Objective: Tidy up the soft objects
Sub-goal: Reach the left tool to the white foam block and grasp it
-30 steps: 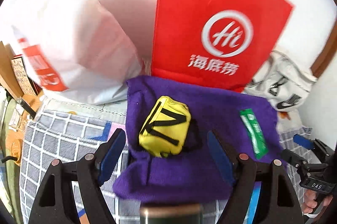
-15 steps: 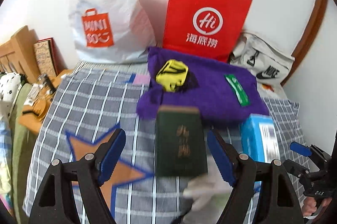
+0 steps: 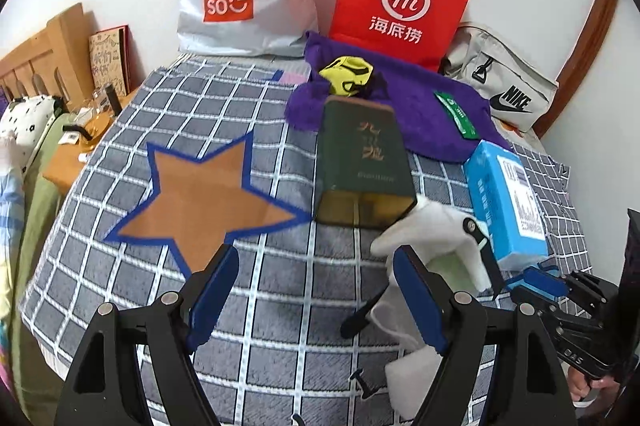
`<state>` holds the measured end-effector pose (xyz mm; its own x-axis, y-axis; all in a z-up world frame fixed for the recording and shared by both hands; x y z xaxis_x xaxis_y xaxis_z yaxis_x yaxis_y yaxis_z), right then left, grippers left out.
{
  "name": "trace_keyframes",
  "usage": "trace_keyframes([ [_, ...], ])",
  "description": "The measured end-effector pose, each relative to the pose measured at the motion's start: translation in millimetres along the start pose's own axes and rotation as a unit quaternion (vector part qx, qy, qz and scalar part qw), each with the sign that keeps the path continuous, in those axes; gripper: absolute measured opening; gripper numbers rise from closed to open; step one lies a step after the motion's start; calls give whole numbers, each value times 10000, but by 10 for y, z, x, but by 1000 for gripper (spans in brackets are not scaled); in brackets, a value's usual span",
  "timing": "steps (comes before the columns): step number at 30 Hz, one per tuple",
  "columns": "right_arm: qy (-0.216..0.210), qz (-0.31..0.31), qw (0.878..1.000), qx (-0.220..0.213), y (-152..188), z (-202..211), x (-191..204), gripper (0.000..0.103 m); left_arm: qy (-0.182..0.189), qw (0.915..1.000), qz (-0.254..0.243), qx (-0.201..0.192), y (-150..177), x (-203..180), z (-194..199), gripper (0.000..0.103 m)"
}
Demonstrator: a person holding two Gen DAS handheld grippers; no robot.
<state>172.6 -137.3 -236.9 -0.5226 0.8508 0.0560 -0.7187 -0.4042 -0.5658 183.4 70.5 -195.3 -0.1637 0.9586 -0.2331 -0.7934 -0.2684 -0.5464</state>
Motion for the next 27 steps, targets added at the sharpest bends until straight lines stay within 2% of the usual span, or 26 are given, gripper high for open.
trace_keyframes([
  [10,-70,-17,9999,89,-69,-328,23,26,-37,9998,-87,184,212,6,-129,78],
  [12,-82,34,9999,104,-58,-357,53,22,-21,9998,-77,197,218,3,-132,78],
  [15,33,277,9996,70,-41,-306,109,21,1,9998,-82,207,220,-3,-124,78],
  [21,-123,116,9998,-133,4,-9,106,21,27,9997,-134,196,258,-37,-80,78],
  [27,-16,-48,10000,-48,311,202,1,21,102,9995,-237,184,378,-112,18,78],
])
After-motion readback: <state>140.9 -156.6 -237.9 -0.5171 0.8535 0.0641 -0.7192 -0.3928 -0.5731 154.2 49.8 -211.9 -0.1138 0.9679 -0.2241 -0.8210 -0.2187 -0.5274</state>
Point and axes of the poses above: each gripper's, at about its wrist camera, not at the fingertips, and z roughly against the way its jaws point, x to its left, y to its underside, the point moved 9 cm from there along -z, roughly the way its jaws point, and after that the axes turned 7 degrees about z, right-handed, at the moved point
